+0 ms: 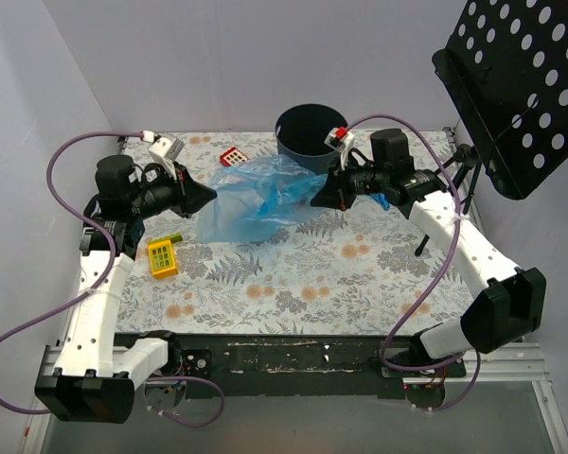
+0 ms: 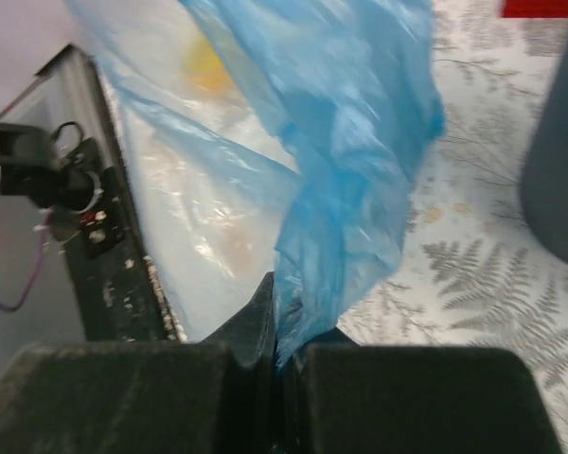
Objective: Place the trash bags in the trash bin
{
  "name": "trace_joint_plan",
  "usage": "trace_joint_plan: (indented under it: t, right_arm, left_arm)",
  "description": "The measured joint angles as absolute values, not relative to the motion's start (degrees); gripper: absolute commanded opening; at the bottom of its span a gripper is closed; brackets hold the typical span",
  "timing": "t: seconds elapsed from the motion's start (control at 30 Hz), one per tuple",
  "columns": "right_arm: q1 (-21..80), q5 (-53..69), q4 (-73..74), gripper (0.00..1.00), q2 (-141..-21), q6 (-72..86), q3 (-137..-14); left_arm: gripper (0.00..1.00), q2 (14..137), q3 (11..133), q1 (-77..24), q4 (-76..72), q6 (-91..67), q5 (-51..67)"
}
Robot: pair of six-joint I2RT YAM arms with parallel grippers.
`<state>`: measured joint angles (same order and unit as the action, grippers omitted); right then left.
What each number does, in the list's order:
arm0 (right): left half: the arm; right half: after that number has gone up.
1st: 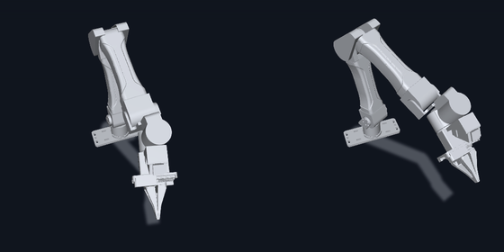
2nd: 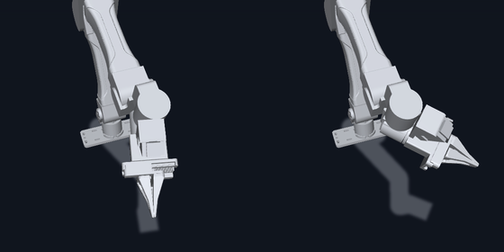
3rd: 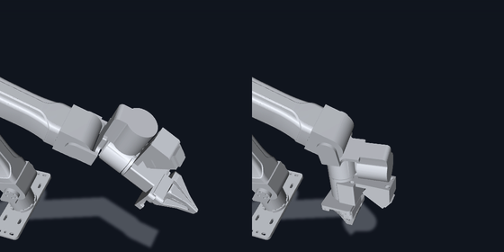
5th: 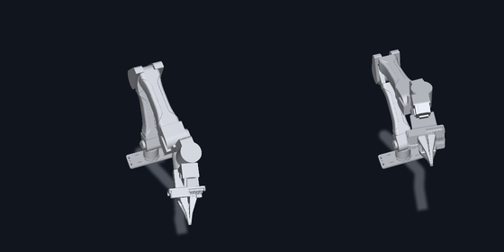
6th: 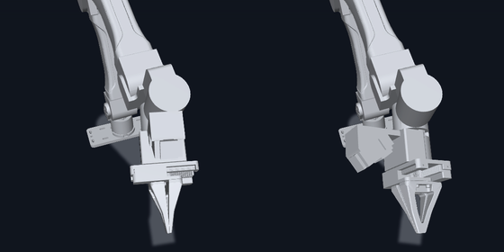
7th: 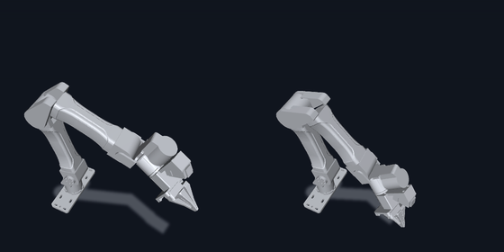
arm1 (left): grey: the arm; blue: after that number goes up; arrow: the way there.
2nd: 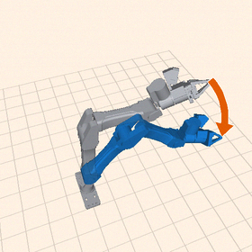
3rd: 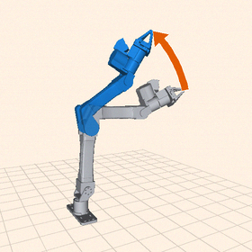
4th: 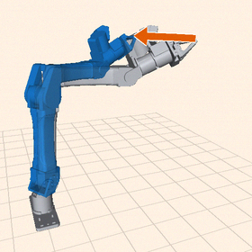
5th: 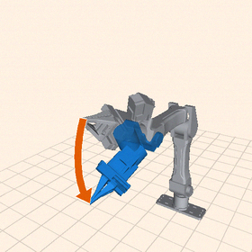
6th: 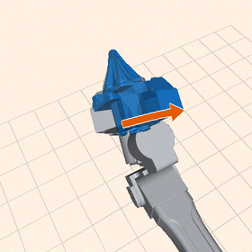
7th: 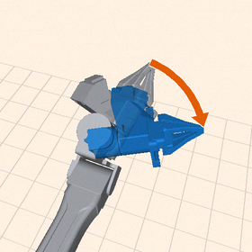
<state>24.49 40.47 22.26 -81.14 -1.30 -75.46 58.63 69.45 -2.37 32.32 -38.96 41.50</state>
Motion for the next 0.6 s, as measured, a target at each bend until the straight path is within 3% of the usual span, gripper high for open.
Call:
trace_joint_plan:
  t: [0.17, 0.3, 0.47, 0.6]
  right_arm:
    - [26.4, 44.9, 27.2, 0.01, -86.4, -1.1, -83.0]
    - [26.2, 43.9, 30.6, 0.01, -98.7, -0.1, -99.7]
    - [26.0, 35.7, 29.6, 0.01, -119.3, 0.7, -133.1]
    - [25.9, 25.8, 14.3, 0.01, -120.8, -1.2, -134.9]
  left_arm:
    - [0.00, 60.3, 66.6, -2.5, 30.4, -45.3, 43.8]
    - [0.00, 66.1, 69.3, -2.5, 28.1, -48.3, 37.1]
    - [0.00, 82.4, 89.0, -2.5, 25.0, -48.9, 31.3]
    - [0.00, 93.2, 110.6, -2.4, 21.8, -48.1, 30.3]
